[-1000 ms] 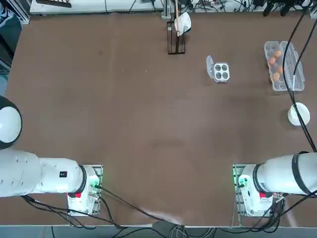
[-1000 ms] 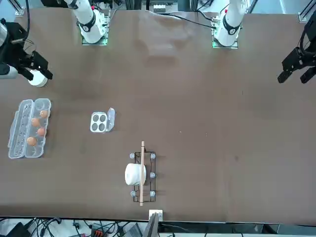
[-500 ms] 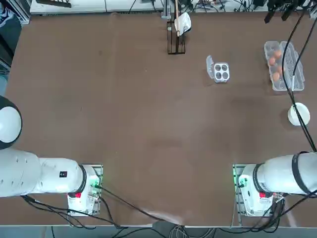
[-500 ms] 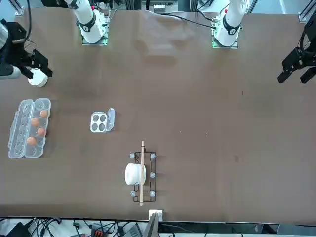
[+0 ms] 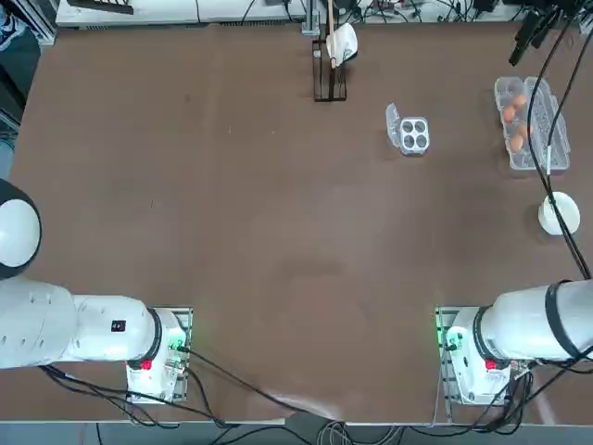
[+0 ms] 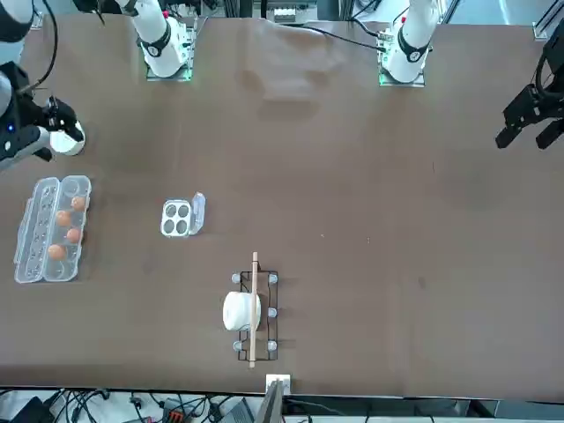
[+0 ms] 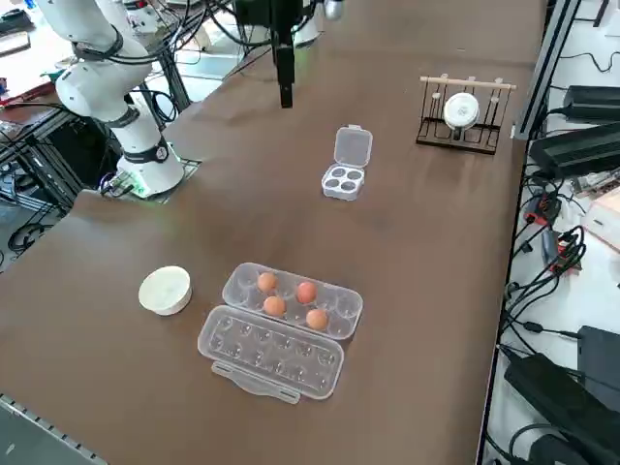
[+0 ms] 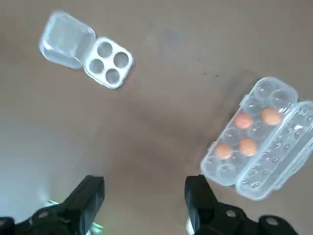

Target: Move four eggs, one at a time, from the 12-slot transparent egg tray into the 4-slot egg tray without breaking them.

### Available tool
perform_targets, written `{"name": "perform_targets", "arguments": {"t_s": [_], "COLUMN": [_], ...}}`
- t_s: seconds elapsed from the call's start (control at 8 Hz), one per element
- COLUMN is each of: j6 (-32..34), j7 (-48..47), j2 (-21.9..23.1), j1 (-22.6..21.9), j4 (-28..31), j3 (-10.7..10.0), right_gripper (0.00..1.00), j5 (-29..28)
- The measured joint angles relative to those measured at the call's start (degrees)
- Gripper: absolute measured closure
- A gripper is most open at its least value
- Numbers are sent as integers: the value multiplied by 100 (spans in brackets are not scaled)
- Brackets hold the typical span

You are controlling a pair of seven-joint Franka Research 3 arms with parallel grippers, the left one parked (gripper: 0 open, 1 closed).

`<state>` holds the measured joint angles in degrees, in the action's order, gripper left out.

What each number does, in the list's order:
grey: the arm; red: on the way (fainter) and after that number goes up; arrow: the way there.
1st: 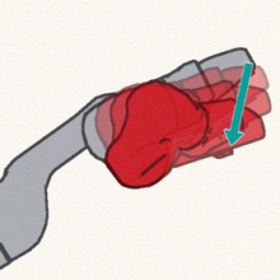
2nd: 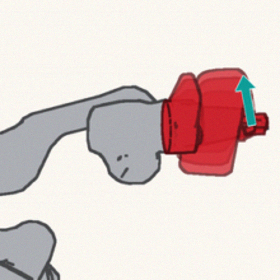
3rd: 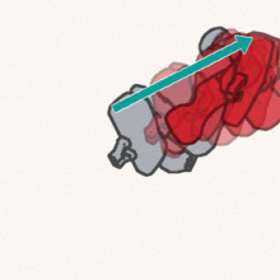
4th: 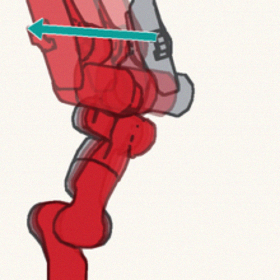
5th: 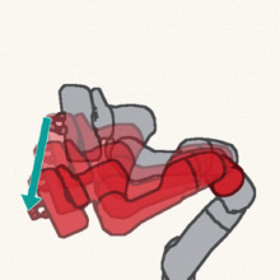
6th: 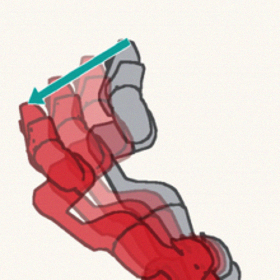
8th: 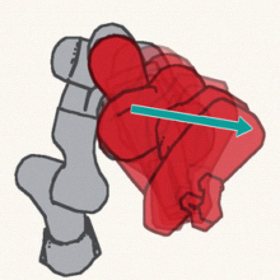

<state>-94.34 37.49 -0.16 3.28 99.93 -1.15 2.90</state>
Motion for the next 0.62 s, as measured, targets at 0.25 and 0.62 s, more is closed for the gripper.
{"name": "perform_targets", "arguments": {"t_s": [0.25, 0.62], "j6": [-361, -1051], "j7": [734, 2493], "j2": [-36, -38], "j1": [44, 464], "j4": [339, 937], "j3": [2, -1], "right_gripper": [0, 0], "j5": [244, 276]}}
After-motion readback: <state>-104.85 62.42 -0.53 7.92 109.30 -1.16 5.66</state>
